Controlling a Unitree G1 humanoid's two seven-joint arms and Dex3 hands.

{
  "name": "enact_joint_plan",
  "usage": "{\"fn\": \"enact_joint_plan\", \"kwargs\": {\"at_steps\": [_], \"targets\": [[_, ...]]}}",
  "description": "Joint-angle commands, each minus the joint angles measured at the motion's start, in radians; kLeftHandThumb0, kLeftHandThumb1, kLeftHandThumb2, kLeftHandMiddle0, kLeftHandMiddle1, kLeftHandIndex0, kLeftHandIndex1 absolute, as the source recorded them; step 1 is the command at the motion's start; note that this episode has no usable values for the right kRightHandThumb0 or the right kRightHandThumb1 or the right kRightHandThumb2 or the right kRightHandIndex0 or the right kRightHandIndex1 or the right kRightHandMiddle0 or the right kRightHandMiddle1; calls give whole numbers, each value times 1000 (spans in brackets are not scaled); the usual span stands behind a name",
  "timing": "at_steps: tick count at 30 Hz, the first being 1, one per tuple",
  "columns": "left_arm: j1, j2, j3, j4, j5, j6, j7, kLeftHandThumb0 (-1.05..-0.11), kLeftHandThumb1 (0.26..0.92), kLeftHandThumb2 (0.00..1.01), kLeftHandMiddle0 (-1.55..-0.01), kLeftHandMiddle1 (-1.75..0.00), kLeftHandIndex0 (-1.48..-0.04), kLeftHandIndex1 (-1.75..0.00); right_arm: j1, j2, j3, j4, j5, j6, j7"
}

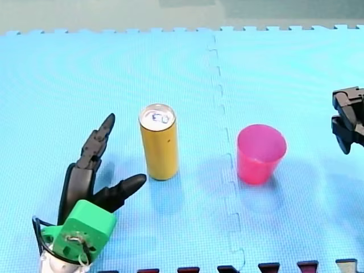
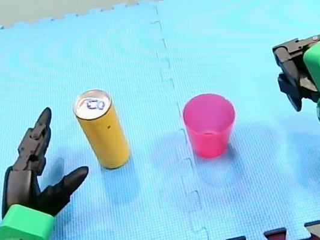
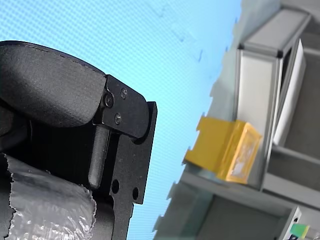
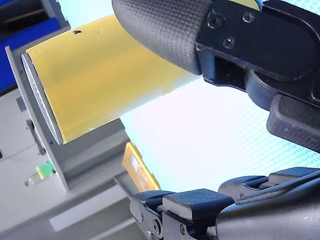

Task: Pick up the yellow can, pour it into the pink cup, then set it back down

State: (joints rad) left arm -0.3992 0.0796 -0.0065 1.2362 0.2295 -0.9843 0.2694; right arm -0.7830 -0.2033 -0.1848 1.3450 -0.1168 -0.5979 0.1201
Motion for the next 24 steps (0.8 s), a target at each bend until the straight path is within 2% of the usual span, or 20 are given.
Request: {"fn": "enact_joint_plan", "kwargs": {"at_steps": [1,13,20,24], "targets": [[-9,5,3,0,-6,4,-4,-1048,911,15,-239,0,-257,0,-4,-5,-1,1,1,3,-3],[-51,-23,14,4,-39,54,-45,-1048,887,0,-240,-3,-261,-2,-16,-15,2,2,-5,5,-6],[-67,-20,18,8,-55,66,-109,-1018,783,0,-252,-6,-267,-3,-18,-17,0,2,-3,6,-13],[-68,-22,23,7,-64,64,-129,-994,763,0,-255,-6,-269,-2,-20,-16,-2,2,-1,16,-17]]}}
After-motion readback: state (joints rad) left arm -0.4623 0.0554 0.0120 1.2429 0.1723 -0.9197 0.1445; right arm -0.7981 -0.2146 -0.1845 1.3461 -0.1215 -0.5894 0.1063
